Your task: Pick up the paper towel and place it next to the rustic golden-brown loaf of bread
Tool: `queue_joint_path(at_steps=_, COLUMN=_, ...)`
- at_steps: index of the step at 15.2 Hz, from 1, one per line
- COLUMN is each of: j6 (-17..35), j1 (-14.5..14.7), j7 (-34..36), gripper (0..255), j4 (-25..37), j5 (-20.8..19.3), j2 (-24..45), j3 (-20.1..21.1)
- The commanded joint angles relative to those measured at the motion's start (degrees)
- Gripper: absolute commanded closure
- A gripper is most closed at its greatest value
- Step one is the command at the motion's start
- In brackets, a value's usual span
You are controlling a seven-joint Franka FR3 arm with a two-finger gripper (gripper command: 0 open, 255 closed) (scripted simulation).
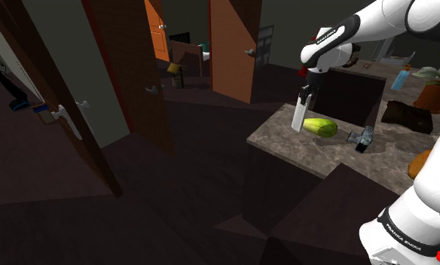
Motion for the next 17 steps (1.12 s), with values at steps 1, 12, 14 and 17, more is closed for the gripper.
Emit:
queue_joint_path(at_steps=1, j6=-1.3, j1=0.1, j7=0.2, gripper=255, j4=0.5, j5=-0.4, j2=-0.8, j3=-0.2)
queue_joint_path(at_steps=12, j6=-8.8, j1=0.6, j7=1.2, gripper=255, j4=4.3, j5=-2.1, j2=-4.7, j3=-0.7)
queue_joint_path(at_steps=14, j6=-10.2, j1=0.6, j7=1.3, gripper=255, j4=5.2, j5=-2.4, j2=-5.3, j3=-0.8)
queue_joint_path(at_steps=17, j6=-12.3, j1=0.7, j7=1.5, gripper=255, j4=6.5, j5=-2.7, j2=-6.1, j3=-0.8)
